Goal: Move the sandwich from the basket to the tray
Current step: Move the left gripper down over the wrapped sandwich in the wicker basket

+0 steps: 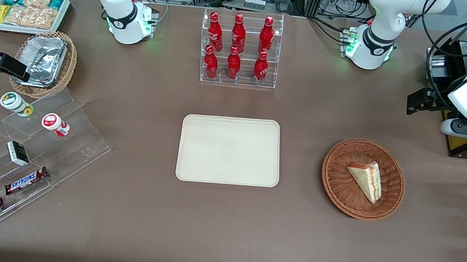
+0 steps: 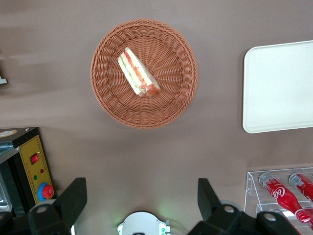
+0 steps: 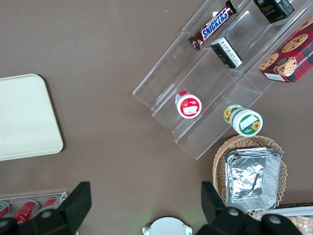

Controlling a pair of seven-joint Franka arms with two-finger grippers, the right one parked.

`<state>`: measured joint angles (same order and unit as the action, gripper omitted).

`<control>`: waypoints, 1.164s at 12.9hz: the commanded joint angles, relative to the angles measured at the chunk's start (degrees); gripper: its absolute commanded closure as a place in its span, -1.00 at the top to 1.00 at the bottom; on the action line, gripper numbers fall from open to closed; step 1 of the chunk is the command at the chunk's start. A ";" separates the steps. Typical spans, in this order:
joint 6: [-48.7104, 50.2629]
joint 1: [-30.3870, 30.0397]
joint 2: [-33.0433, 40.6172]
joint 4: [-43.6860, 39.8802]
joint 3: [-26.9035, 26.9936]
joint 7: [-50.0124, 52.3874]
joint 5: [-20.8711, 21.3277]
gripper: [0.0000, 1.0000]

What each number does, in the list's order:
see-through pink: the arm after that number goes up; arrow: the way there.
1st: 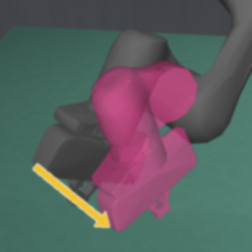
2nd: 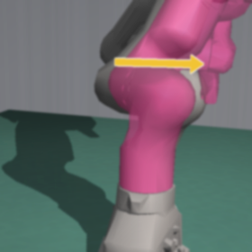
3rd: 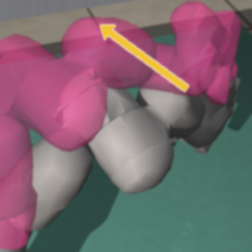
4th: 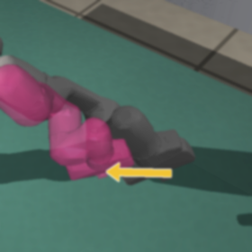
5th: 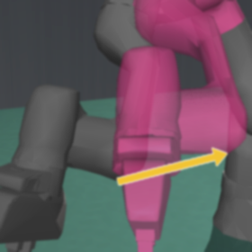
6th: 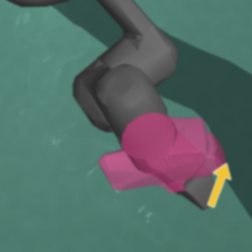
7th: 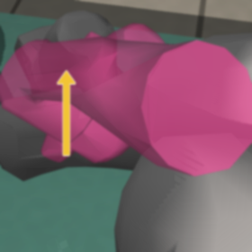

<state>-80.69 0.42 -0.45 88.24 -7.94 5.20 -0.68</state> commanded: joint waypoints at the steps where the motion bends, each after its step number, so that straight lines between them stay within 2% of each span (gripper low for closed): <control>1: -1.21 0.72 0.19 -0.36 0.47 -0.89 -0.20 1.00; 4: -3.24 0.72 -0.60 1.57 0.47 -0.89 -0.02 1.00; 8: -10.97 0.72 -2.09 9.12 0.47 -0.81 -0.02 1.00; 12: -16.33 0.28 -8.75 10.81 0.73 -0.72 0.24 1.00; 15: -25.02 0.19 -11.76 15.10 0.82 -0.63 3.31 1.00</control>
<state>-101.57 0.51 -11.53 100.94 -7.31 5.02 0.99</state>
